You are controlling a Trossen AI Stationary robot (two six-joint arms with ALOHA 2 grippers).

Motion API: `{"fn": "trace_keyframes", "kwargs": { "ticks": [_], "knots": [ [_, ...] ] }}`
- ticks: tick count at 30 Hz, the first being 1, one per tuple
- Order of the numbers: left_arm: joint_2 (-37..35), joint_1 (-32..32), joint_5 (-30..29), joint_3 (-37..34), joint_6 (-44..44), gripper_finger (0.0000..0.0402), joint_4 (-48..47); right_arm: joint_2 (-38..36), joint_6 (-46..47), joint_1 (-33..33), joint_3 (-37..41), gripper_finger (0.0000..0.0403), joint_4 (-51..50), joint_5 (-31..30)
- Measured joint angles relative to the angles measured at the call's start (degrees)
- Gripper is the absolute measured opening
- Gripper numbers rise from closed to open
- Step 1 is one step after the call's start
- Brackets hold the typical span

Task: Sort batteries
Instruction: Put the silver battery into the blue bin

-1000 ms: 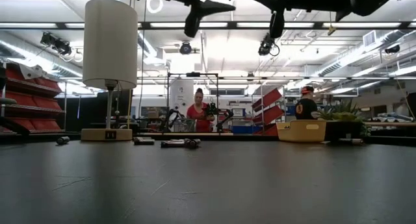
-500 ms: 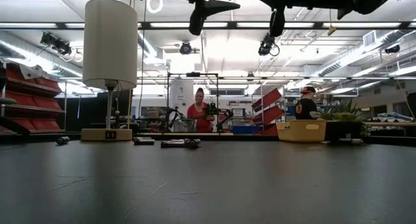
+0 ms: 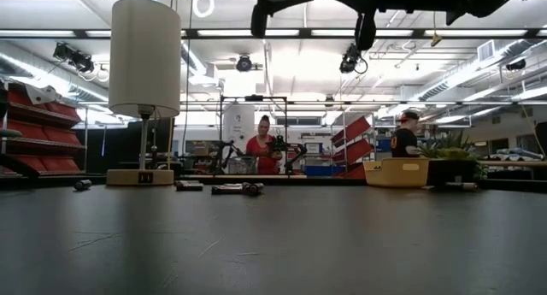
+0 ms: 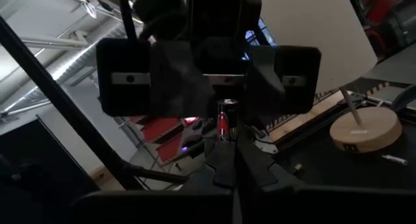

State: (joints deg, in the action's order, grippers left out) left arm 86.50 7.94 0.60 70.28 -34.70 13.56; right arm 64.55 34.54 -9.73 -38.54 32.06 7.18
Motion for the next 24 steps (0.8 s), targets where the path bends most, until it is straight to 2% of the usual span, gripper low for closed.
{"fn": "trace_keyframes", "kwargs": {
  "ticks": [17, 24],
  "knots": [
    [0.75, -0.15, 1.65, 0.0, 1.52, 0.0186, -0.5, 0.0, 0.39, 1.08, 0.0, 0.0, -0.3, -0.06],
    [3.0, -0.17, 2.72, 0.02, 1.05, 0.0186, 3.32, 0.01, -1.16, 1.08, -2.9, 0.0, -6.51, -0.04]
  ]
}}
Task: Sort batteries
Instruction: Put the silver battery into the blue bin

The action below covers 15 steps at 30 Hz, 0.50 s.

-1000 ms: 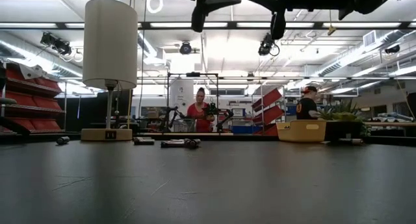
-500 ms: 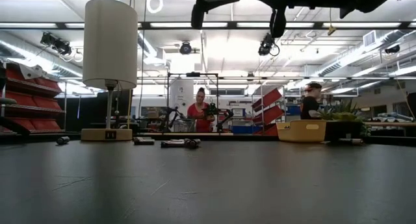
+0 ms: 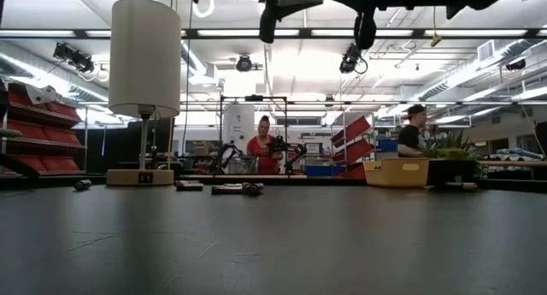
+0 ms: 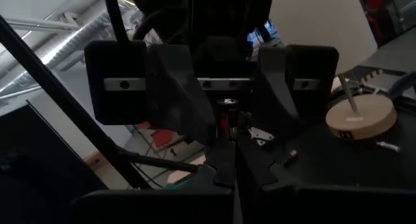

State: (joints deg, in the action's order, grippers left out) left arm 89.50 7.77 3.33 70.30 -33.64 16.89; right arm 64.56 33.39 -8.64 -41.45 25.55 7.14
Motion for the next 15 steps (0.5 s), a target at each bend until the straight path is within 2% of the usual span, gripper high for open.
{"fn": "trace_keyframes", "kwargs": {
  "ticks": [6, 9, 12, 15],
  "knots": [
    [0.54, -0.02, -0.85, 0.16, -0.27, 0.0161, 1.0, 0.04, -0.18, -0.01, -0.64, 0.0, -0.61, 0.01],
    [0.54, -0.04, -1.21, 0.16, 0.15, 0.0121, 0.92, 0.04, -0.18, 0.02, -0.64, 0.0, -0.75, 0.02],
    [0.54, -0.07, -1.28, 0.17, 0.82, 0.0051, 0.88, 0.08, -0.13, 0.0, -0.64, 0.0, -0.84, 0.06],
    [0.54, -0.12, -2.09, 0.17, 1.45, 0.0044, 0.78, 0.08, -0.13, 0.0, -0.64, 0.0, -0.8, 0.63]
  ]
}}
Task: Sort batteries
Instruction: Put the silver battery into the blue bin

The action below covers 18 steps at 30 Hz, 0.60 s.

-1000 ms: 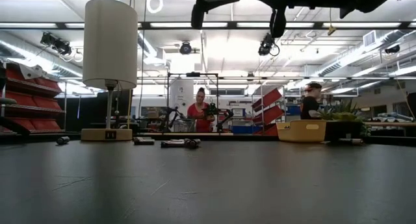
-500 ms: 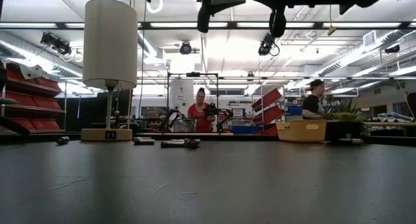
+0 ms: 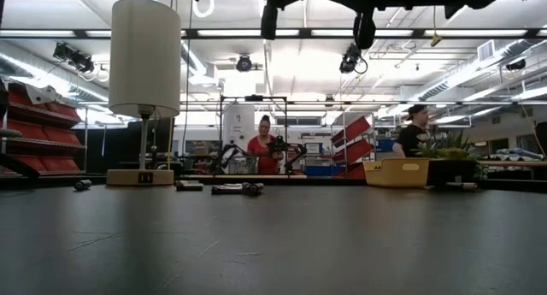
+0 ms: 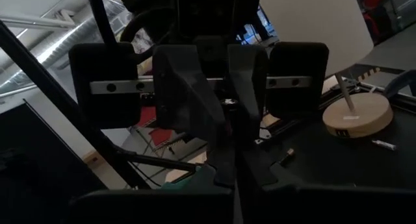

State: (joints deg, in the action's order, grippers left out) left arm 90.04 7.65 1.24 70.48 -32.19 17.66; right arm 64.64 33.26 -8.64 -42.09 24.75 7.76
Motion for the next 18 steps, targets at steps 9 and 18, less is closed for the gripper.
{"fn": "trace_keyframes", "kwargs": {
  "ticks": [9, 18],
  "knots": [
    [0.2, 0.01, -0.2, -0.2, 0.15, 0.0044, -0.83, 0.0, 0.85, -0.17, -0.23, 0.0084, -2.52, 2.23],
    [-6.87, 0.32, -1.47, -0.33, 2.53, 0.0044, -16.53, -2.74, 0.62, -2.11, -0.39, 0.0162, -8.34, 3.67]
  ]
}}
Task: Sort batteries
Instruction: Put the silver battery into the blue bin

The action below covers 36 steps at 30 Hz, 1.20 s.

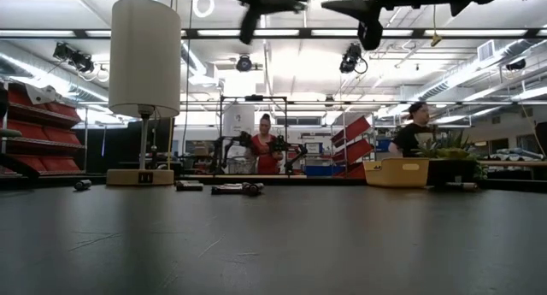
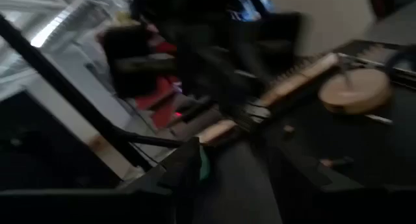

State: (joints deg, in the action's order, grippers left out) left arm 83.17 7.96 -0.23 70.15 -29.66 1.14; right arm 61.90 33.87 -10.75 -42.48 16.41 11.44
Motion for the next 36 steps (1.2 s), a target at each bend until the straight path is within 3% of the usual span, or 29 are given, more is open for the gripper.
{"fn": "trace_keyframes", "kwargs": {
  "ticks": [8, 15, 21, 30, 36],
  "knots": [
    [-15.86, -5.19, -0.08, 0.07, -3.03, 0.0044, -29.29, -3.6, -2.87, -6.44, 0.09, 0.0159, -13.25, 0.55],
    [-24.09, -17.15, -0.56, -0.04, -18.86, 0.0044, -51.04, -1.43, -2.98, -10.42, 0.15, 0.0158, -18.64, 0.49],
    [-25.06, -29.57, -0.56, -0.35, -34.66, 0.0044, -64.27, 1.6, -2.58, -10.87, 0.15, 0.0158, -18.75, 0.68],
    [-25.15, -43.68, 0.36, -4.39, -50.64, 0.0044, -67.79, 2.68, -2.84, -10.76, 0.19, 0.0153, -18.34, 1.95],
    [-25.13, -51.09, 1.22, -13.5, -58.1, 0.0044, -58.04, 2.68, -2.91, -10.76, 0.2, 0.0152, -18.0, 2.02]
  ]
}}
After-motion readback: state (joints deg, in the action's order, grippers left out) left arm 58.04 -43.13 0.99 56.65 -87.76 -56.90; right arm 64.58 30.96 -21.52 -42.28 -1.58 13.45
